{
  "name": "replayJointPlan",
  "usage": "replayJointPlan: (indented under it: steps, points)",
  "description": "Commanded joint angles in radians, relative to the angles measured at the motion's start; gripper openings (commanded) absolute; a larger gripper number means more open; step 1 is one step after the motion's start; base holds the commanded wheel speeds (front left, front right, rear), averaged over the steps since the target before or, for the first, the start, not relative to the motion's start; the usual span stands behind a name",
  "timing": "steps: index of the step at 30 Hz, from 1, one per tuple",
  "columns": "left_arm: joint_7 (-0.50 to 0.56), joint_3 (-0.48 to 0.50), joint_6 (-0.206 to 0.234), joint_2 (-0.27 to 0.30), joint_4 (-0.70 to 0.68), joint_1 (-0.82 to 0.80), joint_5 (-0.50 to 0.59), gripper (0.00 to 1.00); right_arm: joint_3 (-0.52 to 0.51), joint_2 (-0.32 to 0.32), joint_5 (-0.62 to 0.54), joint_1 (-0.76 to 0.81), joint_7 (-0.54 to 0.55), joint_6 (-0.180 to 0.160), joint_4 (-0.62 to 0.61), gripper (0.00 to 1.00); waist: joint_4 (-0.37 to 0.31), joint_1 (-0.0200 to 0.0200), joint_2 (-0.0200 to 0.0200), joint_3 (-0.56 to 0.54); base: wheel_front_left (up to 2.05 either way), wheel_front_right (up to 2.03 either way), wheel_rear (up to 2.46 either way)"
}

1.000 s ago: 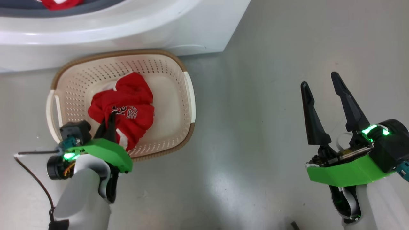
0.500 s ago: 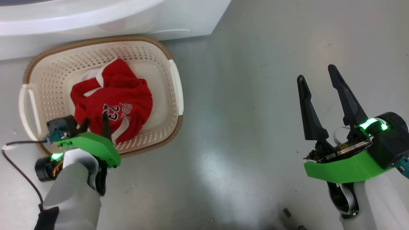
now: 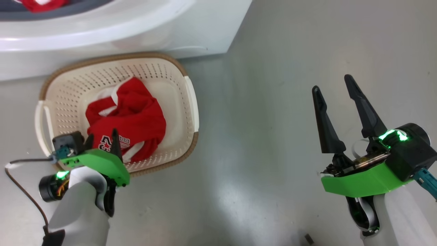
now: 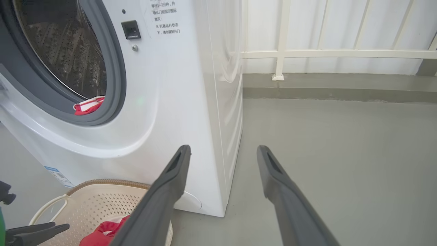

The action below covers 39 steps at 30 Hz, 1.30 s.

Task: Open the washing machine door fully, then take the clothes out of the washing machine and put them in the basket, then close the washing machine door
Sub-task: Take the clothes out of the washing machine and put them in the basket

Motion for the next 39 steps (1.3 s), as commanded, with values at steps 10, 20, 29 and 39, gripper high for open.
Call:
replayJointPlan:
  steps: [10, 20, 29, 39]
  points:
    - [-0.008, 0.056, 0.007, 0.011, -0.347, 0.233, 0.034, 1.00, 0.028, -0.001, -0.026, 0.053, -0.006, 0.006, 0.016, 1.00, 0.030, -0.0001, 0.0000, -0.141, 0.00, 0.00, 0.00]
    - [-0.008, 0.058, 0.002, 0.002, -0.618, 0.395, 0.012, 1.00, 0.021, -0.001, -0.028, 0.075, -0.006, 0.006, 0.048, 1.00, 0.049, -0.0001, 0.0000, -0.251, 0.00, 0.00, 0.00]
    - [-0.008, 0.017, 0.051, 0.002, -0.911, 0.530, 0.007, 1.00, -0.008, -0.001, -0.042, 0.108, -0.006, 0.006, 0.075, 1.00, 0.065, -0.0001, 0.0000, -0.359, 0.00, 0.00, 0.00]
    - [-0.008, 0.004, 0.118, 0.002, -1.106, 0.670, 0.051, 1.00, -0.046, -0.001, -0.061, 0.186, -0.006, 0.006, 0.094, 1.00, 0.081, -0.0001, 0.0000, -0.486, 0.00, 0.00, 0.00]
